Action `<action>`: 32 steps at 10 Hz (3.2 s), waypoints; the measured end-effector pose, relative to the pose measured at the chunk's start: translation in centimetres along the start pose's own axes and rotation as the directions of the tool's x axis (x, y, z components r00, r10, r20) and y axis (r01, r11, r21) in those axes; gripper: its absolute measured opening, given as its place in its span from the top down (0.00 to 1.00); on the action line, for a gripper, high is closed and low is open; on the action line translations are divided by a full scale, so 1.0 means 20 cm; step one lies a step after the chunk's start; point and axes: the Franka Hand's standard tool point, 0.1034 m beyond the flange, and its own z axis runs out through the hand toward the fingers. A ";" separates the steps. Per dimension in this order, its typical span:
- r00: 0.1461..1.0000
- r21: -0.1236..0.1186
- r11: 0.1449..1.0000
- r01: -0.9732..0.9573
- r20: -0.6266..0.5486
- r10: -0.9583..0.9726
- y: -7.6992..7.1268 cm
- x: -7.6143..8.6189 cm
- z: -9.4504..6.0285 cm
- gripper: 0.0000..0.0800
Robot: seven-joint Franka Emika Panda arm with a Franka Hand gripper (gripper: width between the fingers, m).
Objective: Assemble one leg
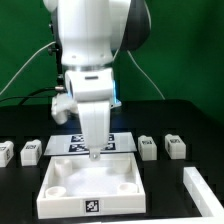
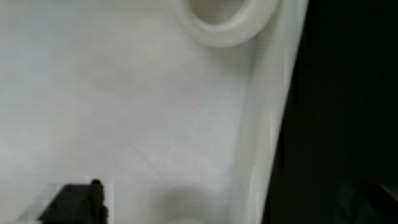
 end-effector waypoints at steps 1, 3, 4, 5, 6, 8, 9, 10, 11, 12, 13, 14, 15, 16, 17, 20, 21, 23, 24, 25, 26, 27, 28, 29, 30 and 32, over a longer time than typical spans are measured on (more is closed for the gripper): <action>1.000 -0.001 1.000 -0.024 -0.004 0.024 0.01 0.00 0.04 0.19; 0.999 -0.009 0.999 -0.037 -0.005 0.037 0.02 0.00 0.04 0.22; 0.999 -0.008 0.999 -0.038 -0.005 0.037 0.01 0.00 0.04 0.22; 0.999 -0.008 0.999 -0.038 -0.005 0.038 0.01 0.00 0.05 0.44; 0.999 -0.007 0.999 -0.038 -0.005 0.038 0.01 0.00 0.05 0.67; 0.999 -0.007 0.999 -0.038 -0.005 0.038 0.01 0.00 0.05 0.84; 0.999 -0.012 0.999 -0.039 -0.005 0.039 0.02 0.00 0.04 0.84; 0.999 -0.012 0.999 -0.040 -0.005 0.039 0.02 0.00 0.04 0.93; 0.999 -0.012 0.999 -0.040 -0.005 0.039 0.02 0.00 0.04 0.93; 0.999 -0.012 0.999 -0.040 -0.005 0.040 0.02 0.00 0.04 0.93; 0.999 -0.012 0.999 -0.040 -0.005 0.040 0.02 0.00 0.04 0.93; 0.999 -0.012 0.999 -0.040 -0.005 0.040 0.02 0.00 0.04 0.93; 0.999 -0.012 0.999 -0.040 -0.005 0.040 0.02 0.00 0.04 0.93; 0.999 -0.013 0.999 -0.042 -0.005 0.042 0.02 0.00 0.04 0.93; 0.998 -0.022 0.998 -0.056 -0.011 0.056 0.07 0.05 0.04 0.93; 0.997 -0.058 0.996 -0.068 -0.034 0.066 0.26 0.26 0.03 0.92; 0.998 -0.055 0.997 -0.059 -0.038 0.057 0.29 0.30 0.03 0.92; 0.997 -0.030 0.997 -0.066 -0.042 0.065 0.29 0.34 0.04 0.92; 0.996 -0.026 0.997 -0.075 -0.044 0.073 0.30 0.36 0.04 0.92; 0.996 -0.025 0.997 -0.074 -0.046 0.073 0.30 0.38 0.04 0.92; 0.996 -0.025 0.997 -0.076 -0.045 0.075 0.30 0.38 0.04 0.92; 0.996 -0.032 0.997 -0.076 -0.047 0.075 0.30 0.38 0.04 0.92; 0.996 -0.038 0.996 -0.078 -0.049 0.076 0.29 0.38 0.05 0.92; 0.996 -0.037 0.996 -0.078 -0.049 0.077 0.29 0.38 0.05 0.81; 0.996 -0.037 0.996 -0.079 -0.049 0.078 0.29 0.38 0.05 0.58; 0.996 -0.036 0.996 -0.080 -0.049 0.078 0.29 0.38 0.05 0.41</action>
Offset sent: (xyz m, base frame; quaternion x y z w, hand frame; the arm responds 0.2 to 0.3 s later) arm 0.0000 0.0000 0.0000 0.0000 0.0000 0.0000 1.0000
